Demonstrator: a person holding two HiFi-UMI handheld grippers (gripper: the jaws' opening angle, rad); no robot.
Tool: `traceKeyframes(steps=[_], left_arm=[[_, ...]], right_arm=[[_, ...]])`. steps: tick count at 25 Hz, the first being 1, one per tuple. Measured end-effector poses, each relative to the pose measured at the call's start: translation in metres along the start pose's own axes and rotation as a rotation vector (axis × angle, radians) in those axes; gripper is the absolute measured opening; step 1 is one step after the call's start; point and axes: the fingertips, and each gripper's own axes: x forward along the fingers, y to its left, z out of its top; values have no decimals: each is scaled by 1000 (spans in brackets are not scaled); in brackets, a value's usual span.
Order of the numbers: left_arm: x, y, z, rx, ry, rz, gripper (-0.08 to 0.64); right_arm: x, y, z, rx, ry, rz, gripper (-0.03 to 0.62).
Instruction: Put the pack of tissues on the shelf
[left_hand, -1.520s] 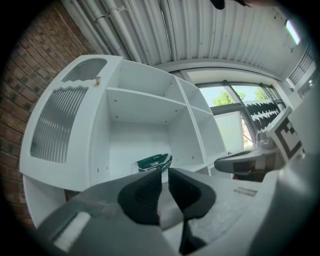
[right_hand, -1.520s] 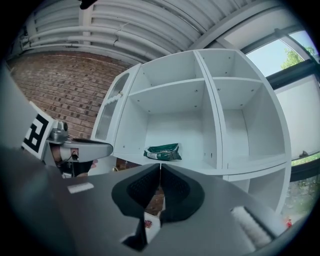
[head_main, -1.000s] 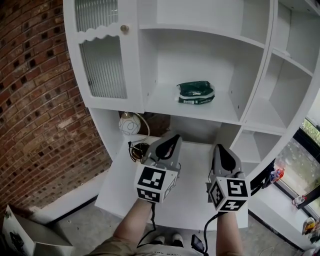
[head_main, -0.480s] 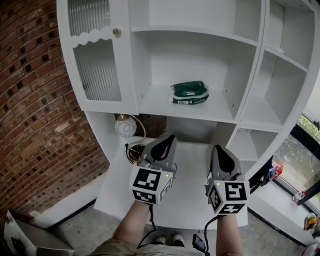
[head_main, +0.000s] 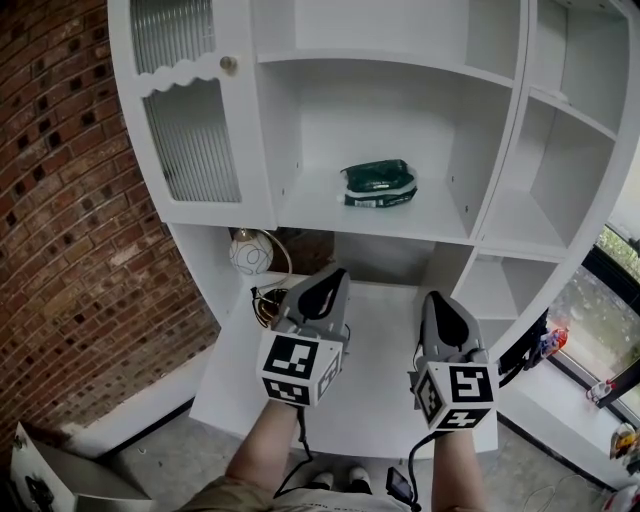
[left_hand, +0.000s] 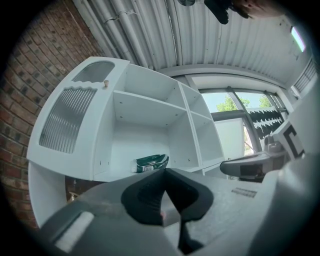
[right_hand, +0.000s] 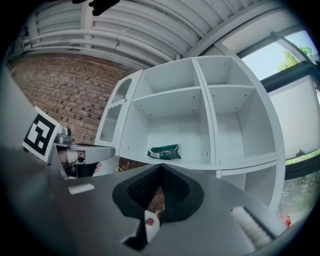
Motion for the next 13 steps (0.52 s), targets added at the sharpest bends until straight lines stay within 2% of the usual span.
traceKeyframes(steps=[13], left_arm=[[-2, 14, -5, -13, 10, 27, 9]], right_arm=[[2, -1, 6, 2, -37, -3, 0]])
